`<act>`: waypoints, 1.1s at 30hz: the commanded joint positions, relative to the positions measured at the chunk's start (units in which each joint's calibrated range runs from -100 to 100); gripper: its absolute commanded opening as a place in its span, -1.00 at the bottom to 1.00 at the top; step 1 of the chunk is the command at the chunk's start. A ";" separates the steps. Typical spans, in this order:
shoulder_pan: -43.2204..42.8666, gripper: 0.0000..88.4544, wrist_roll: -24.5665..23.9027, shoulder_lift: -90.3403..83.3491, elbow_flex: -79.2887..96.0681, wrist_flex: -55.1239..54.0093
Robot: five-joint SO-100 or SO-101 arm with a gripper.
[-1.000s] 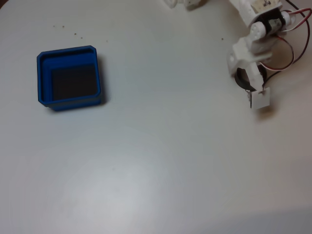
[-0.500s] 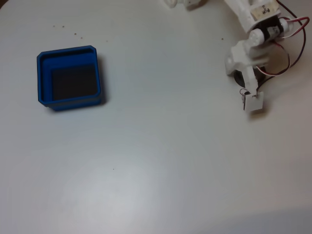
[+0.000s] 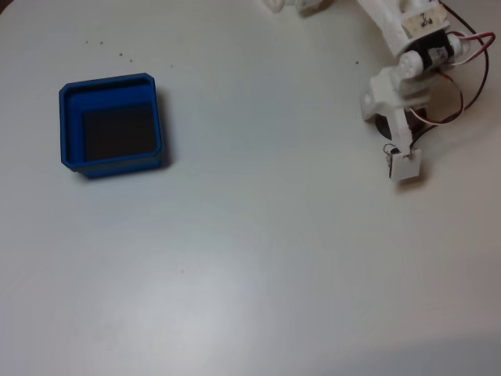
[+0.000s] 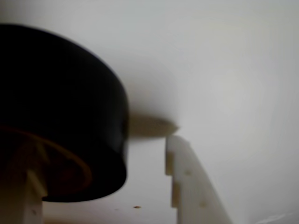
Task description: Pick the black tape roll and drop it in the blue box
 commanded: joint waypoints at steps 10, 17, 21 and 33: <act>0.16 -1.00 -0.39 -0.77 -1.92 -0.65; 0.26 -0.97 -1.35 -0.77 -1.92 -0.65; 0.26 -0.97 -1.35 -0.77 -1.92 -0.65; 0.06 -0.97 -2.58 -5.12 -1.92 0.50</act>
